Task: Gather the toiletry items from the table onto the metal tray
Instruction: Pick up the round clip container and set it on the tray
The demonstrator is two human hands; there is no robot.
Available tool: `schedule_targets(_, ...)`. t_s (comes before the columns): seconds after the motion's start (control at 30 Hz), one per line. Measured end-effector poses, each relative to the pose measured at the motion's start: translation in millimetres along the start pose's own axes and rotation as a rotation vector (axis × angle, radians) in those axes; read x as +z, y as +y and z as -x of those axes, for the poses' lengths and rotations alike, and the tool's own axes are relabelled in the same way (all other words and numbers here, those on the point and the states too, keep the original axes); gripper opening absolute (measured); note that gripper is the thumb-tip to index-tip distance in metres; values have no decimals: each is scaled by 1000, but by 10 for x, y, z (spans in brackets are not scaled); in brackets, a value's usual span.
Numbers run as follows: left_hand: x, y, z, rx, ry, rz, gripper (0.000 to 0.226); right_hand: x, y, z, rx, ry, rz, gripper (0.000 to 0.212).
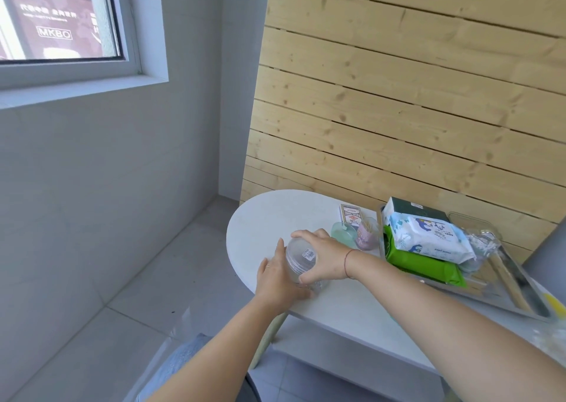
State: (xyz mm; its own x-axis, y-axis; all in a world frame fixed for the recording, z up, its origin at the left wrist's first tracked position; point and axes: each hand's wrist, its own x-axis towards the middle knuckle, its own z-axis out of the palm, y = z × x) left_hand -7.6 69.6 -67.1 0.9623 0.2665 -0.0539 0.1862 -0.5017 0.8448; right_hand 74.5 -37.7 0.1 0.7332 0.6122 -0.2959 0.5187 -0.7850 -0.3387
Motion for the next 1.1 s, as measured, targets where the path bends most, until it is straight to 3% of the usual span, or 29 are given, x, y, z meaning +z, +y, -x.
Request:
schedule_targets(0.13, -196, 145, 18, -60, -274, 720, 126, -332, 122, 234, -48, 25, -366, 85)
schedule_targets(0.2, -178, 363, 56, -93, -446, 1014, 102, -533, 190, 391, -88, 23, -479, 84)
schedule_targets(0.27, -99, 602, 88, -100, -543, 1207, 64, -663, 209, 505, -122, 31, -530, 83)
schedule_targets(0.37, 85, 827, 65, -90, -537, 1398, 73, -782, 277, 633, -163, 71, -483, 85)
schedule_targets(0.6, 312, 1040, 58, -316, -742, 1477, 81, -866, 561, 949, -198, 76, -212, 96)
schedule_targets(0.83, 334, 1036, -10, -490, -966, 1398, 83, -879, 619, 1097, -189, 11, -191, 91)
schedule_targets(0.97, 387, 1125, 24, -418, -792, 1480, 80, -806, 578, 1059, -152, 174, -178, 78)
schedule_targets(1.1, 456, 1219, 65, -315, -578, 1574, 62, -753, 469, 1008, -98, 307, -183, 63)
